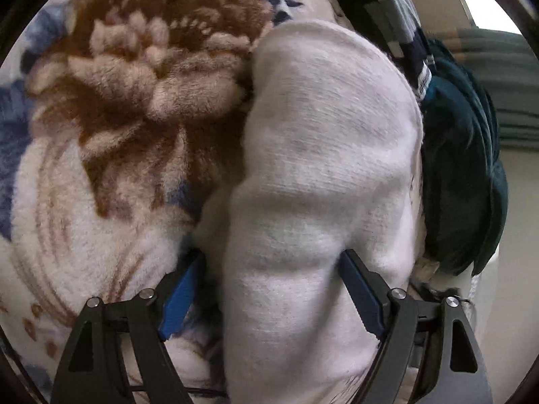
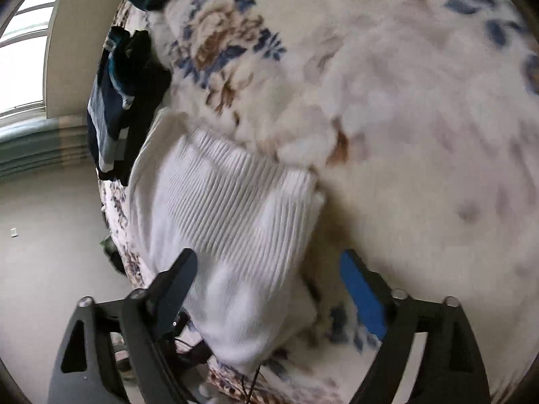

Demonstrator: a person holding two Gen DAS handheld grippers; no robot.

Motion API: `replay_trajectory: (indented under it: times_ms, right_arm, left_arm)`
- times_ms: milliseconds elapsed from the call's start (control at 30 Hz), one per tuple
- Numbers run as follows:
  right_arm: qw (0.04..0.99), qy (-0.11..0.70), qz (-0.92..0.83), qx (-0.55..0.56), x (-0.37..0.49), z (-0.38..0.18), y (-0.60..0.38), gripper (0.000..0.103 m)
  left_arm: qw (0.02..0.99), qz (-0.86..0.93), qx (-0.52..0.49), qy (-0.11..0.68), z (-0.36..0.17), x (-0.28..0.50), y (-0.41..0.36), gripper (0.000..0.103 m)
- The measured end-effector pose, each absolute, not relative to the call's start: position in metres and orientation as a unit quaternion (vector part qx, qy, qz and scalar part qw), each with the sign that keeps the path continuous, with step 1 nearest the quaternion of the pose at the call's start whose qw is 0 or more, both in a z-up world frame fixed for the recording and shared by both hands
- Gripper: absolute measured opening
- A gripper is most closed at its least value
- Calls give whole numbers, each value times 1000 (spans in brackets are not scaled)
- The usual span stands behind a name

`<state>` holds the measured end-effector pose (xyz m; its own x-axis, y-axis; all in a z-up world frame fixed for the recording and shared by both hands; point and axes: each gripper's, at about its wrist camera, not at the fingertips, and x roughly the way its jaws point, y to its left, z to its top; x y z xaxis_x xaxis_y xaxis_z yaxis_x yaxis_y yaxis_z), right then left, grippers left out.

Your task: Fold small clothes

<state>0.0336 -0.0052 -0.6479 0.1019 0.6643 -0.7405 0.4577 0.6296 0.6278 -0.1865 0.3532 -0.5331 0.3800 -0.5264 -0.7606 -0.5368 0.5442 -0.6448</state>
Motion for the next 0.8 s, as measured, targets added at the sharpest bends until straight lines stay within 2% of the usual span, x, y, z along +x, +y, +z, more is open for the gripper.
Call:
replay_trajectory:
  times_ms: [100,133,167,200,233,433,500,567,600,633,667,700,800]
  right_arm:
    - [562,682,102,456,47,-687,-6,90]
    - [540,686,109,476,47,-700,-5,89]
    - [539,680,107,485,48,-703,-6,84]
    - [550,661,108,499,46,-702,-8,31]
    - [563,647,113,501,43,-696,-11,10]
    - [623,618,66,475,11,-643,-40,9]
    - [627,628,67,455,6,-643,-47,11]
    - [616,647,72,443,9,-651,-43,22]
    - [609,654,82,441,12,-655,-41,35]
    - [604,653,93,447,11,-655,-42,56]
    - [595,650,110,461,12,-659,-41,64]
    - [587,644,123,476,13,-661,-39,71]
    - [570,651,177,469,7,-670,-22,71]
  left_arm:
    - [690,0,-474,547,-530,-188,351,79]
    - [697,-5,-469,542,-527,-188,349,73]
    - [699,-9,-464,544,-525,-187,348,72]
    - [700,-13,-459,547,-522,-184,348,72]
    - [703,-14,-453,548,-519,-181,349,72]
    - [700,-27,-442,559,-518,-172,351,73]
    - [698,-25,-444,560,-522,-173,352,73]
    - [693,-32,-453,559,-529,-174,350,74]
    - [692,-36,-458,557,-530,-175,349,75]
    - [691,-44,-465,552,-533,-176,348,77]
    - [690,-47,-471,548,-535,-176,347,78]
    - [689,-52,-478,542,-537,-176,347,78]
    - [684,-61,-499,528,-544,-174,348,78]
